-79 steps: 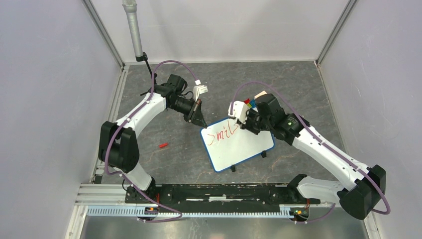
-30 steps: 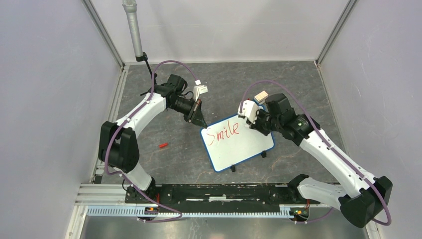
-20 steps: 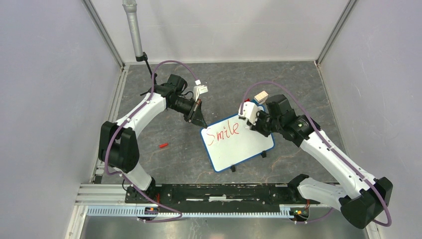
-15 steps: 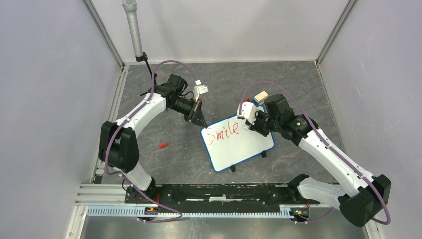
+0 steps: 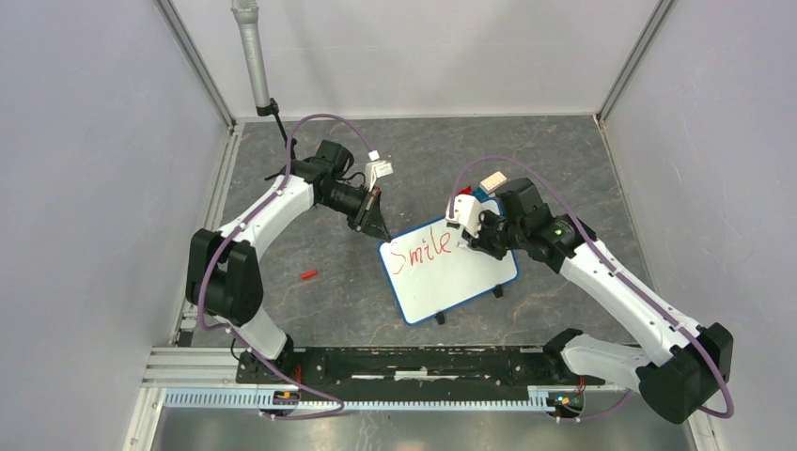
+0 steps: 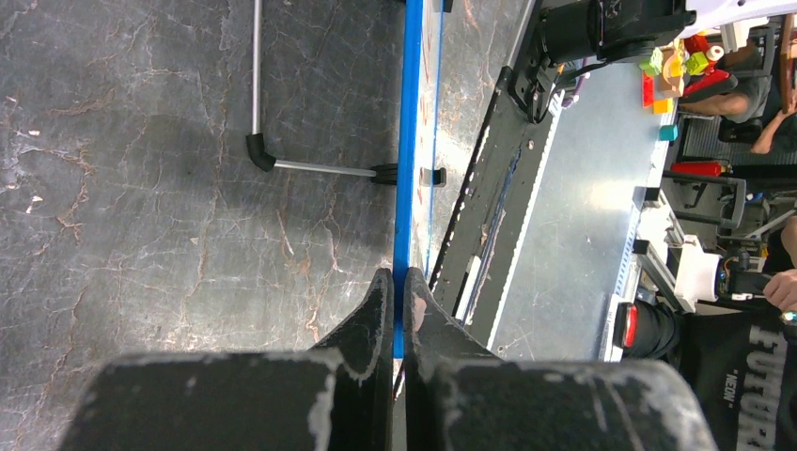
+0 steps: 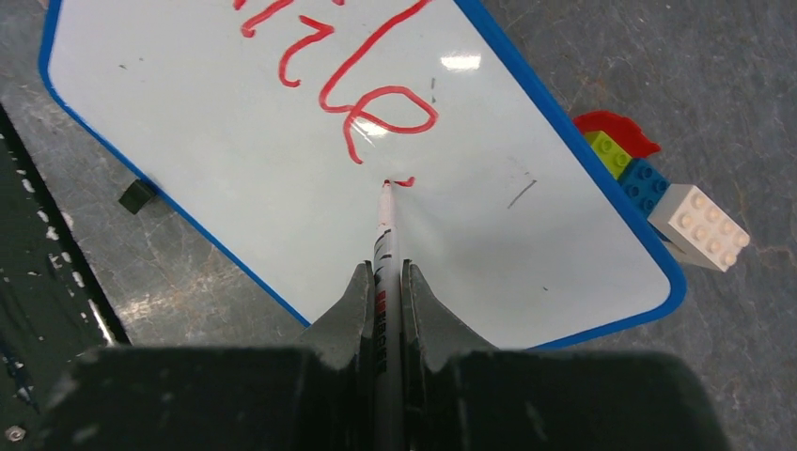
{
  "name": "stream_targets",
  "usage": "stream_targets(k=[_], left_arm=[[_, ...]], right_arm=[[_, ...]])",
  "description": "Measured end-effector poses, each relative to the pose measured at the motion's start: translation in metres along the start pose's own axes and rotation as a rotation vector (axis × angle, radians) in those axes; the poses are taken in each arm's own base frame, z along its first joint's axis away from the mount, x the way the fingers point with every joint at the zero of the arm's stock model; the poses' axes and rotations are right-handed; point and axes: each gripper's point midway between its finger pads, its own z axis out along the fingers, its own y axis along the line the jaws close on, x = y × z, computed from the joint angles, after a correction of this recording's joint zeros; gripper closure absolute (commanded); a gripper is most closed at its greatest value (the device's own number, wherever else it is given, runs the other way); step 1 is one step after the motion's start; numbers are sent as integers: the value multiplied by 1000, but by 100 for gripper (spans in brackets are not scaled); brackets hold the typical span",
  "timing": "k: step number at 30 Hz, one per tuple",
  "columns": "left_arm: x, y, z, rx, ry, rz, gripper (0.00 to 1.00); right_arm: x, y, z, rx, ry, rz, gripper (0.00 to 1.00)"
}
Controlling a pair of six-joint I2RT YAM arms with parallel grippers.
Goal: Write a sentence on the whiteboard
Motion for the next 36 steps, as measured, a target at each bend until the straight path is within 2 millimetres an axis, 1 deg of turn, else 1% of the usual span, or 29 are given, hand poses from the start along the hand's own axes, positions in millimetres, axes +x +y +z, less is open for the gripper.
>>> stream_targets(k=[4,7,10,16,20,24,31,36], left_arm=[[0,0,0,0,0,0,98],[0,0,0,0,0,0,97],[0,0,0,0,0,0,97],[0,0,0,0,0,0,98],[0,0,0,0,0,0,98],[0,0,0,0,0,0,98],[0,0,0,0,0,0,97],[0,0,0,0,1,1,98]], right_arm=[[-4,13,1,-66,-27,7,100],[-7,17,0,-87,-42,12,100],[-7,13,-2,-64,-45,14,100],[-8,-10,-12,57,-46,26,100],[-9,-19,-15,100,-50,32,100],[-10,-18,-15,95,-60,42,100],[-16,-6,-14,20,-102,73,100],[-12,-11,-15,9,-117,115,100]])
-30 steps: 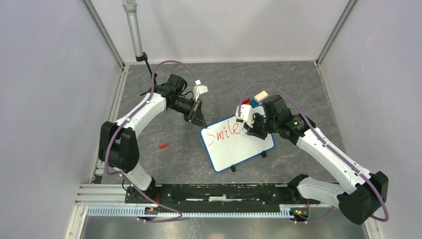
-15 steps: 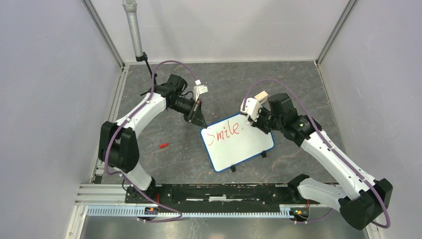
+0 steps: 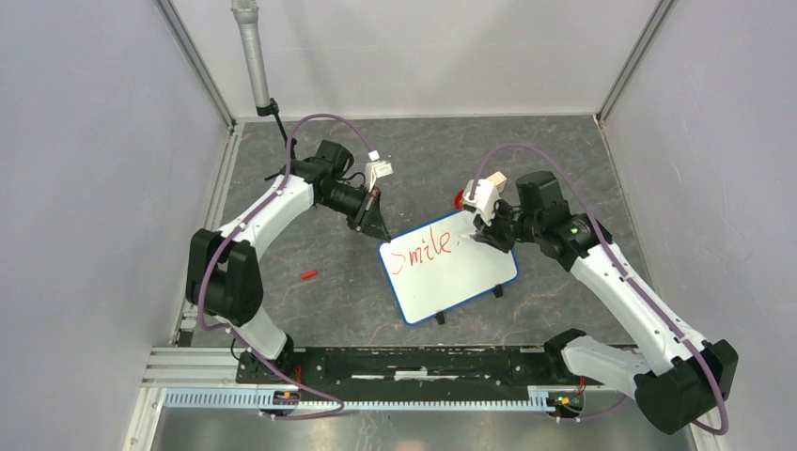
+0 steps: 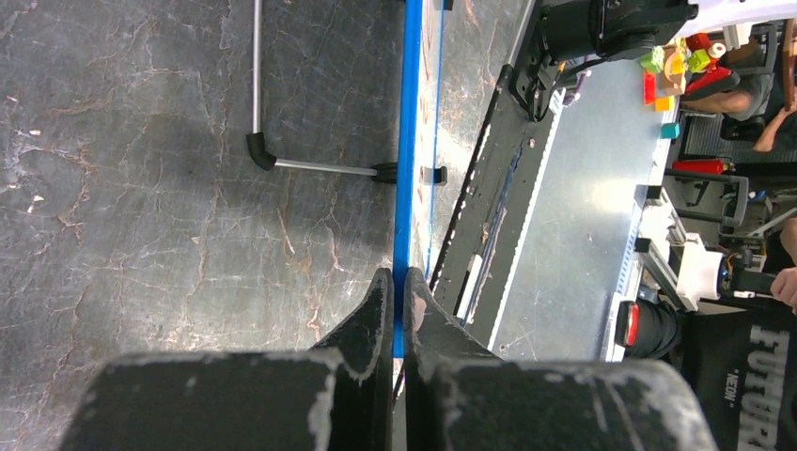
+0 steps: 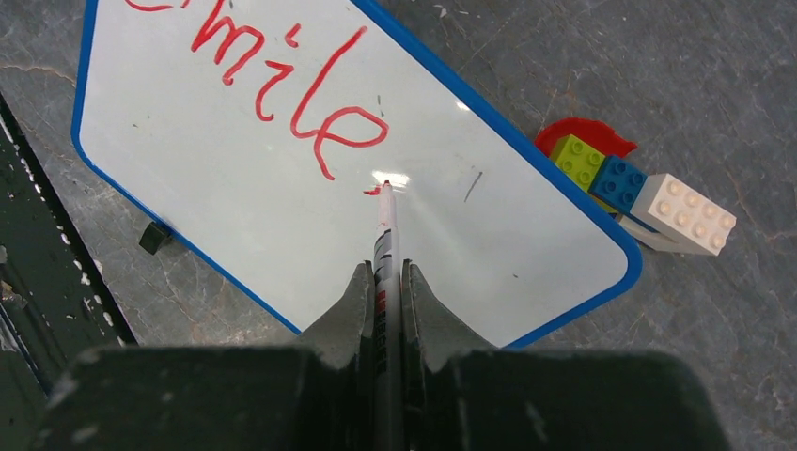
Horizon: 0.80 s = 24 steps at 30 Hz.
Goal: Write a sentence on the whiteboard
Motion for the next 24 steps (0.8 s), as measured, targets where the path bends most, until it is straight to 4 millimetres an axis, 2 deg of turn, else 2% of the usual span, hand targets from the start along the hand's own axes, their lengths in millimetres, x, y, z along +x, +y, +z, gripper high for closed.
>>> stream_targets(k=[7,14,24], left_arm=[[1,-1,-1,1,7,15,95],[1,-1,-2,2,11,31,68],[5,-1,0,17,30,5,60]], right_arm=[[9,-15,-5,12,-8,64,100],[11,-22,-8,8,-25,77,100],[6,-25,-8,2,-53,64,100]])
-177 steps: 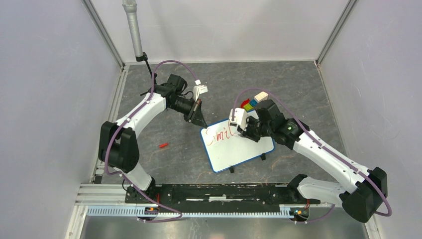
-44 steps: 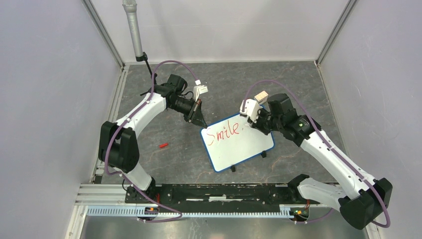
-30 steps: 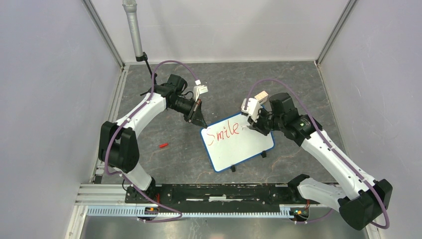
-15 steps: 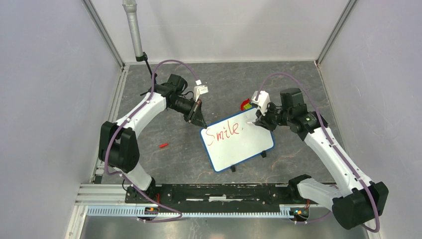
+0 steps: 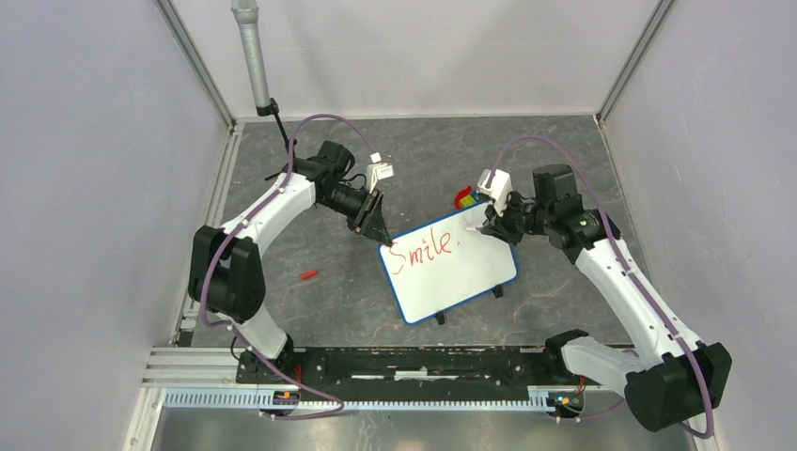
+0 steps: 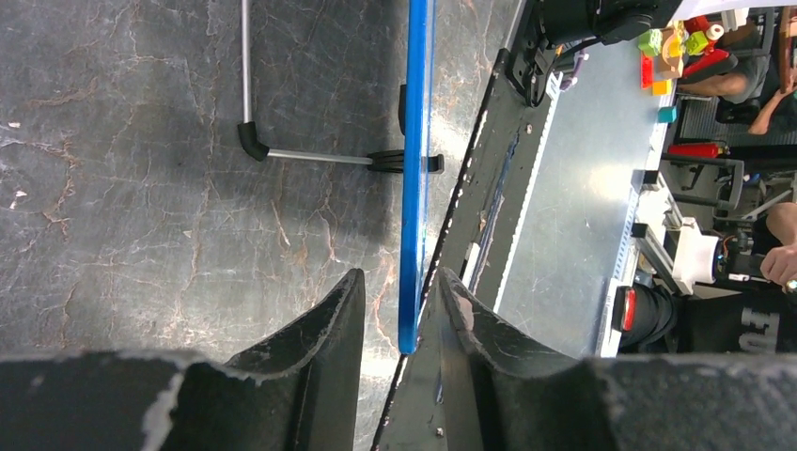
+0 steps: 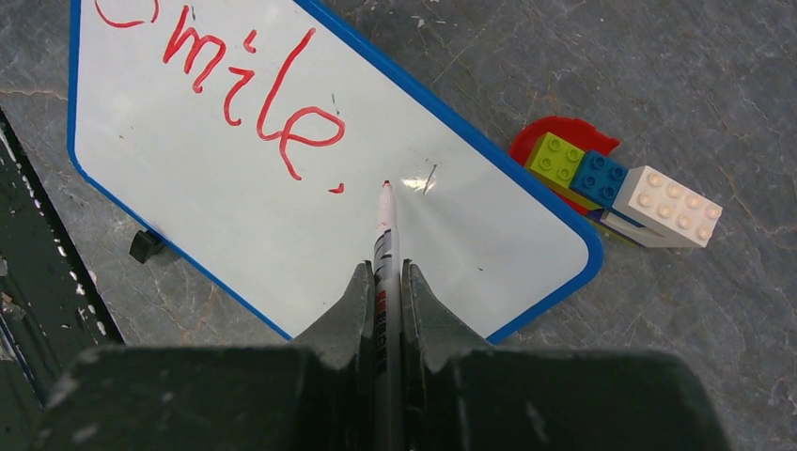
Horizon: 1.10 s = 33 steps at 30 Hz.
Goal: Write a sentence on the whiteboard
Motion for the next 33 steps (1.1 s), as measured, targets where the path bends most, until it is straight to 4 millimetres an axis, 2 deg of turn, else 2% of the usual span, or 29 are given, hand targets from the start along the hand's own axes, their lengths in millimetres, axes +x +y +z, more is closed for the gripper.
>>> stream_targets(k=[5,12,22,33], left_arm=[[0,-3,1,13,1,3,64],[0,-6,3,23,4,4,79],[1,-4,4,24,7,0,94],[1,-4,4,23,7,2,97]], right_arm=[[0,0,0,-2,0,-2,100],[8,-6,-1,32,36,-14,100],[11,-8,0,43,50,-13,100],[12,-9,5,38,54,-12,100]])
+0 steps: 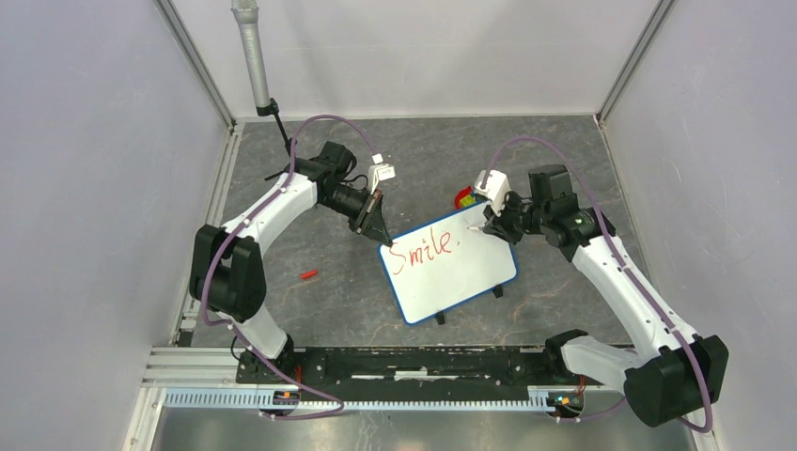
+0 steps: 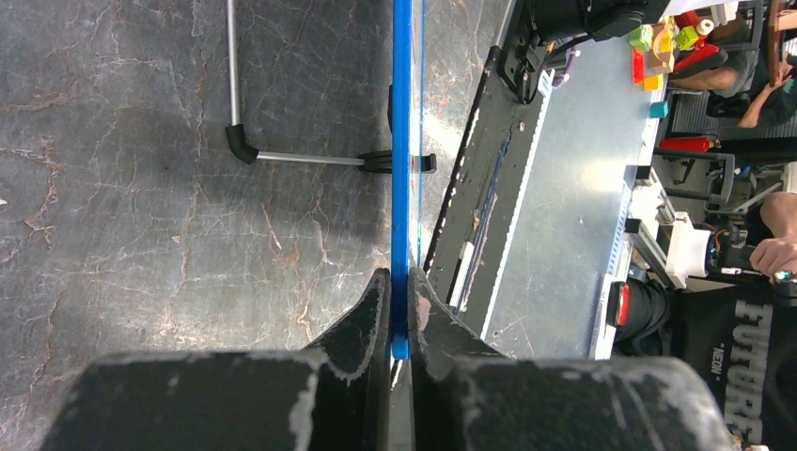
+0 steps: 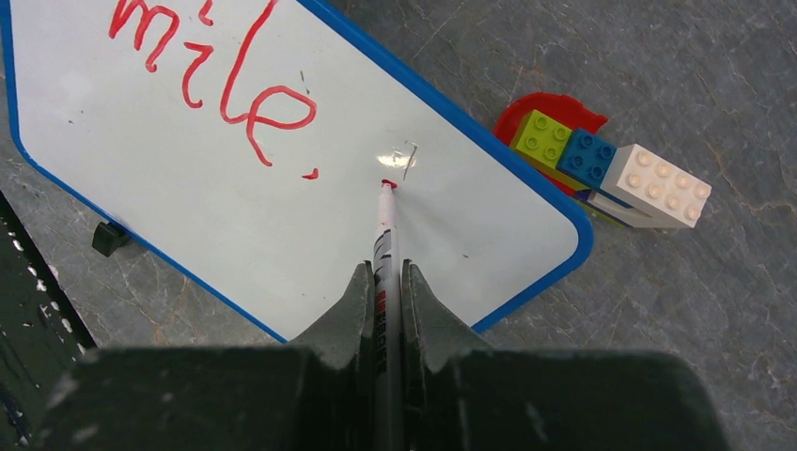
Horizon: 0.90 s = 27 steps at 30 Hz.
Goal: Write a sentence on the whiteboard
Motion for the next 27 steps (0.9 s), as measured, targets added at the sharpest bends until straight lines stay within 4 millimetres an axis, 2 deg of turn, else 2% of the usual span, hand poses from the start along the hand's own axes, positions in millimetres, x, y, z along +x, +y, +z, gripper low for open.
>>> stream_targets(k=[10,27], left_arm=[[0,0,0,0,0,0,98],[0,0,0,-2,0,1,97]], right_arm=[[-4,14,7,-46,1,-30,100],[14,10,2,8,64,-65,100]])
